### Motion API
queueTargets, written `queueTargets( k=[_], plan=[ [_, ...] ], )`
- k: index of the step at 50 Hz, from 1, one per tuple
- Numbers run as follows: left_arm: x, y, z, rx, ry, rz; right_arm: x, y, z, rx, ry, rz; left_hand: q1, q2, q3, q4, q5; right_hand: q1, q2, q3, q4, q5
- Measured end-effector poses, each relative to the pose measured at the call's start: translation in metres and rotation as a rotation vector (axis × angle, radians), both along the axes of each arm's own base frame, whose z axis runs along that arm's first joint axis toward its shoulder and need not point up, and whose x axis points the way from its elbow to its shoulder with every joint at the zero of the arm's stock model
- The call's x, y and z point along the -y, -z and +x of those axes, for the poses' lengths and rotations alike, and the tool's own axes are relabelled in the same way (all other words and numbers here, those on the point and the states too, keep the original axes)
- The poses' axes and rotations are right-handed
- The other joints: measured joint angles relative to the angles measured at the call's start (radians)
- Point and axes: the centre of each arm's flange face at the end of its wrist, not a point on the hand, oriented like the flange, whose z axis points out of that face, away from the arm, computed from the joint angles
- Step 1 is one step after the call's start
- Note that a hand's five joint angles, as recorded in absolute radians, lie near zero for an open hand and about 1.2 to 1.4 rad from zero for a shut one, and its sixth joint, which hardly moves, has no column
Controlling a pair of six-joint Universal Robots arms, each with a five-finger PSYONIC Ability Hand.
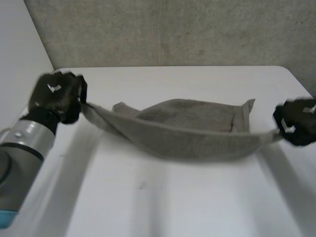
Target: Fold the towel.
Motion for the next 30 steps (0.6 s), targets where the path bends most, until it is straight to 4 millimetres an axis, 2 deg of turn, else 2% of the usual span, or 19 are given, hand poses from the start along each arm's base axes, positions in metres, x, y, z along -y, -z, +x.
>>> queueTargets(
  k=[6,7,8,12,15,19,21,22,24,25,30],
  plan=[
    [-0.013,-0.051,0.005,-0.038,-0.002,-0.115,-0.016,-0.076,0.003,-0.030,0.003,-0.158,0.000,0.000,0.000,0.000,0.000,0.000,0.001,0.004,0.000,0.002],
    [-0.019,-0.071,0.007,-0.053,-0.003,-0.165,-0.022,-0.100,0.004,-0.041,0.005,-0.206,0.000,0.000,0.000,0.000,0.000,0.000,0.001,0.004,0.000,0.002],
    [-0.022,-0.080,0.008,-0.060,-0.003,-0.188,-0.026,-0.112,0.004,-0.046,0.006,-0.231,0.000,0.000,0.000,0.000,0.000,0.000,0.001,0.004,0.000,0.002],
    [-0.035,-0.117,0.013,-0.087,-0.004,-0.278,-0.039,-0.150,0.007,-0.065,0.006,-0.296,0.000,0.000,0.000,0.000,0.000,0.000,0.001,0.004,0.000,0.004],
    [-0.042,-0.131,0.015,-0.093,-0.003,-0.305,-0.045,-0.164,0.008,-0.072,0.002,-0.304,0.000,0.000,0.000,0.000,0.000,0.000,0.001,0.004,0.000,0.005],
    [-0.038,-0.128,0.014,-0.076,-0.003,-0.262,-0.040,-0.160,0.009,-0.081,-0.010,-0.255,0.000,0.000,0.000,0.000,0.000,0.000,0.001,0.004,0.000,0.006],
    [-0.031,-0.118,0.012,-0.060,-0.002,-0.217,-0.034,-0.151,0.012,-0.084,-0.028,-0.212,0.000,0.000,0.000,0.000,0.000,0.000,0.001,0.004,0.000,0.006],
    [-0.024,-0.105,0.010,-0.043,-0.002,-0.167,-0.028,-0.141,0.015,-0.086,-0.046,-0.174,0.000,0.000,0.000,0.000,0.000,0.000,0.001,0.004,0.000,0.007],
    [-0.021,-0.100,0.009,-0.037,-0.002,-0.148,-0.026,-0.137,0.017,-0.087,-0.055,-0.157,0.000,0.000,0.000,0.000,0.000,0.000,0.001,0.004,0.000,0.007],
    [-0.010,-0.082,0.006,-0.014,-0.003,-0.080,-0.018,-0.120,0.023,-0.095,-0.079,-0.095,0.000,0.000,0.000,0.000,0.000,0.000,0.001,0.005,0.000,0.007],
    [0.021,-0.025,0.001,0.052,-0.014,0.106,0.008,-0.062,0.044,-0.175,-0.118,0.087,0.000,0.000,0.000,0.000,0.003,0.000,0.001,0.005,0.000,0.008]
  ],
)
